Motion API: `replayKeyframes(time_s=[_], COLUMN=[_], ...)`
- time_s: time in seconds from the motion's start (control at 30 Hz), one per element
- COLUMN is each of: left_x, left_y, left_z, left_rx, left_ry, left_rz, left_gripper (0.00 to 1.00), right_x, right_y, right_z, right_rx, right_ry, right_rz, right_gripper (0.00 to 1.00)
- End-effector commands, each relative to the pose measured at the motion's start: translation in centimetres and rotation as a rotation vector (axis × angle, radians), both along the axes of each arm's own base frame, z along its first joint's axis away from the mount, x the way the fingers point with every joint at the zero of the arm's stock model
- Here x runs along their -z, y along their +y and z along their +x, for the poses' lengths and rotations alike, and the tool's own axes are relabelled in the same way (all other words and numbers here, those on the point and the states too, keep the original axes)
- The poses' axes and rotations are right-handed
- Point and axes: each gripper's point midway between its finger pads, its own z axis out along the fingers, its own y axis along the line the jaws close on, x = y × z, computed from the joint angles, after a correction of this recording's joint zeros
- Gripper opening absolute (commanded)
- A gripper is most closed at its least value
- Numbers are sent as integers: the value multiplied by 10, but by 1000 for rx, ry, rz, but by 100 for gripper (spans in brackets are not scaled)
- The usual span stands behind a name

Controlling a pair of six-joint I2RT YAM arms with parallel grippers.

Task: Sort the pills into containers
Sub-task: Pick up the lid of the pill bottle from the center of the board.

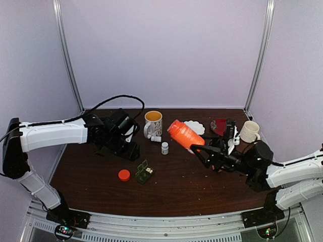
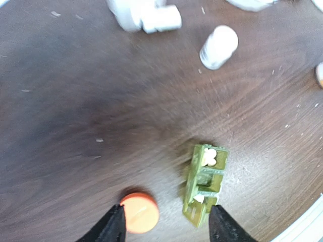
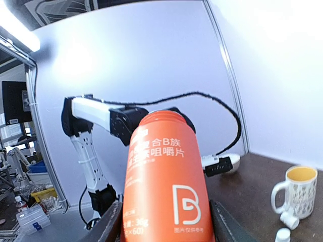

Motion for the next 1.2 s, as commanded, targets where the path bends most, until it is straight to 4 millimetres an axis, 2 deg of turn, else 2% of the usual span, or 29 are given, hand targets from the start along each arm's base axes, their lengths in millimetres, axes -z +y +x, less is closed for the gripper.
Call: replayKeyframes(time_s=[0.0,0.13,0.17,0.3,0.37,0.43,0.47,0.5,0.6,0.67,0.8,0.87,1.17], left_x=[-40,-38,-35,-9,5,17,22,26,36,42,59,66,83], left_y=[35,66,70,76,74,69,66,64,58,53,38,33,38], left_z=[4,-1,-2,-12,-17,-21,-23,-23,-24,-26,-31,-32,-31], left_rx=[-88,-146,-153,-148,-136,-122,-117,-112,-98,-78,-16,-7,-40], left_ry=[-94,-87,-80,-9,34,69,81,91,112,127,159,166,184], left_rz=[65,99,103,138,144,131,126,121,119,126,167,185,230], left_gripper=[62,68,69,70,71,71,72,73,76,78,82,84,87], right_x=[-85,-129,-136,-166,-173,-171,-162,-163,-164,-157,-149,-145,-137], right_y=[-30,-85,-89,-52,-54,-74,-80,-83,-63,-57,-71,-71,-71], right_z=[-21,-24,-32,-77,-84,-72,-67,-69,-79,-77,-68,-66,-66], right_rx=[35,228,220,-12,-2,106,146,149,43,32,113,119,114], right_ry=[-193,-259,-303,-403,-426,-393,-384,-399,-407,-391,-364,-357,-340], right_rz=[128,256,272,154,167,251,277,301,231,195,237,218,189], right_gripper=[0,0,0,0,0,0,0,0,0,0,0,0,0])
